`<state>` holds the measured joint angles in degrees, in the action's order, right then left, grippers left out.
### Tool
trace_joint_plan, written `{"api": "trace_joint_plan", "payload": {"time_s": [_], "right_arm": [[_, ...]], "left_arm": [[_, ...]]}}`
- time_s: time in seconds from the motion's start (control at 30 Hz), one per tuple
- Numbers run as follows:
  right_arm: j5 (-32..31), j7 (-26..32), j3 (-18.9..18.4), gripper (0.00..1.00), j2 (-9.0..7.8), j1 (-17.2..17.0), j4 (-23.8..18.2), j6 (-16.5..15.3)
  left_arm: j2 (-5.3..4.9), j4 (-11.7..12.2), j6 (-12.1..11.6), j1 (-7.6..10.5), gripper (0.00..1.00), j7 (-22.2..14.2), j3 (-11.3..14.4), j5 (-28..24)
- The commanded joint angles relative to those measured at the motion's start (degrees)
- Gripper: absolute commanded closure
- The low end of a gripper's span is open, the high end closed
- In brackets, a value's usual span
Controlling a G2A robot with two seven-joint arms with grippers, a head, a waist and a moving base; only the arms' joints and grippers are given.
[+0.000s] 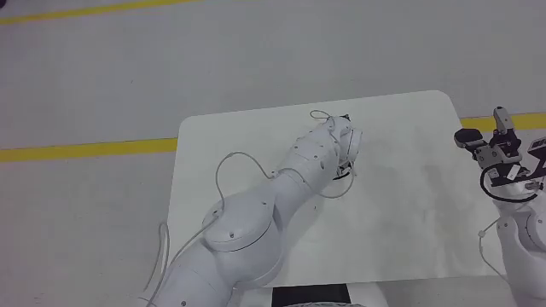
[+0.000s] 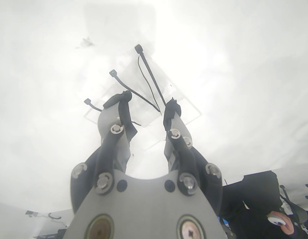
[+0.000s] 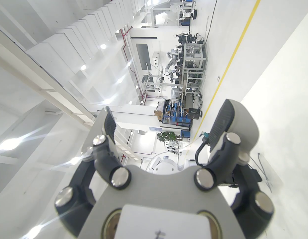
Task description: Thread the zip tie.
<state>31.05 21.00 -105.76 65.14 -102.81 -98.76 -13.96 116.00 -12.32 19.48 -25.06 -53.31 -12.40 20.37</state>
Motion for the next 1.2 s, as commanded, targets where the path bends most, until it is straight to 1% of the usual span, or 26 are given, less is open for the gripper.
{"api": "trace_joint_plan", "payload": {"time_s": [0.0, 0.13, 0.37, 0.53, 0.57, 0.8, 0.87, 1.17], "right_arm": [[0.00, 0.00, 0.00, 0.00, 0.00, 0.00, 0.00, 0.00], [0.00, 0.00, 0.00, 0.00, 0.00, 0.00, 0.00, 0.00], [0.00, 0.00, 0.00, 0.00, 0.00, 0.00, 0.00, 0.00], [0.00, 0.00, 0.00, 0.00, 0.00, 0.00, 0.00, 0.00], [0.00, 0.00, 0.00, 0.00, 0.00, 0.00, 0.00, 0.00], [0.00, 0.00, 0.00, 0.00, 0.00, 0.00, 0.00, 0.00], [0.00, 0.00, 0.00, 0.00, 0.00, 0.00, 0.00, 0.00], [0.00, 0.00, 0.00, 0.00, 0.00, 0.00, 0.00, 0.00]], "left_arm": [[0.00, 0.06, 0.00, -0.08, 0.72, 0.01, 0.04, -0.01], [0.00, 0.37, 0.00, -0.26, 0.71, -0.12, 0.16, -0.08], [0.00, 0.45, 0.00, -0.29, 0.74, -0.15, 0.20, -0.09], [0.00, -0.25, 0.00, -0.52, 0.76, -0.36, 0.34, -0.26], [0.00, -0.21, 0.00, -0.52, 0.77, -0.35, 0.37, -0.26], [0.00, 0.13, 0.00, -0.65, 0.75, -0.09, 0.45, -0.42], [0.00, 0.27, 0.00, -0.69, 0.77, 0.10, 0.44, -0.52], [0.00, 1.15, 0.00, -0.75, 0.78, 0.81, 0.48, -1.03]]}}
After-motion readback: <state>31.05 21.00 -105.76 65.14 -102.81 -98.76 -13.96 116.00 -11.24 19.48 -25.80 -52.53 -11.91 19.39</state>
